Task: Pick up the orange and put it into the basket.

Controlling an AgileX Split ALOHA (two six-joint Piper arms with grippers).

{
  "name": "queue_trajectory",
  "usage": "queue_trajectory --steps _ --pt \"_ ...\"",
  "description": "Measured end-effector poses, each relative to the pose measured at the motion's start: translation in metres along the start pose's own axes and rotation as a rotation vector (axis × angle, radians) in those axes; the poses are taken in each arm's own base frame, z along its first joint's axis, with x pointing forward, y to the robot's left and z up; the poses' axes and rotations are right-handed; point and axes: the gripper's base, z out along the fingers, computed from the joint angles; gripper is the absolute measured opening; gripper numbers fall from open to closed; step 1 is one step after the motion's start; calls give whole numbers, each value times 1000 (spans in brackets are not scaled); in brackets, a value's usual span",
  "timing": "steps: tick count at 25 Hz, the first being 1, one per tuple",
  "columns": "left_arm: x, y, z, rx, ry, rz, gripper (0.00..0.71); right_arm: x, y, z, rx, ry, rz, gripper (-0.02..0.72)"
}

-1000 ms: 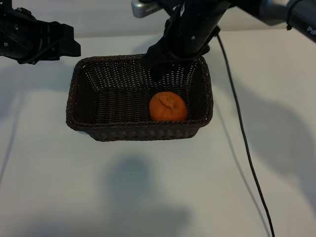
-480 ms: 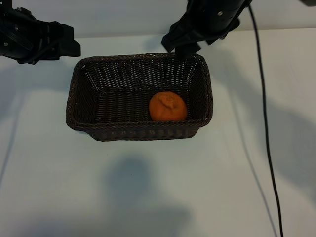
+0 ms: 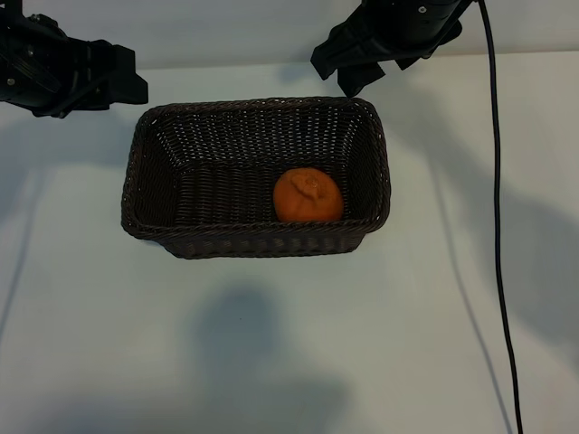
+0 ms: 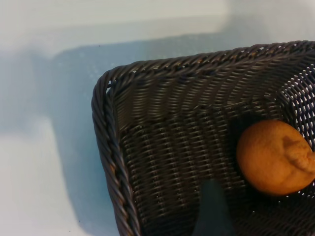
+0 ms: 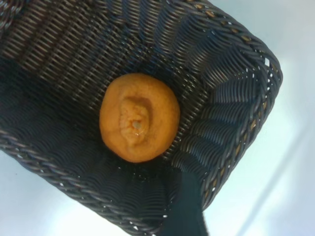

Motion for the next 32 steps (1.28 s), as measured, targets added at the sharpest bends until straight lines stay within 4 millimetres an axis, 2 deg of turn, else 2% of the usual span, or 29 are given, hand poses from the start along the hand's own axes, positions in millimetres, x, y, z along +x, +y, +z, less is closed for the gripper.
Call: queue_trajectory --steps 3,12,32 --pt "0 0 0 0 0 0 518 1 0 2 0 8 4 594" --pt "0 -1 0 6 -1 -7 518 19 -1 28 2 106 9 594" --pt "1 -1 0 16 7 -15 518 19 -1 28 8 104 7 593"
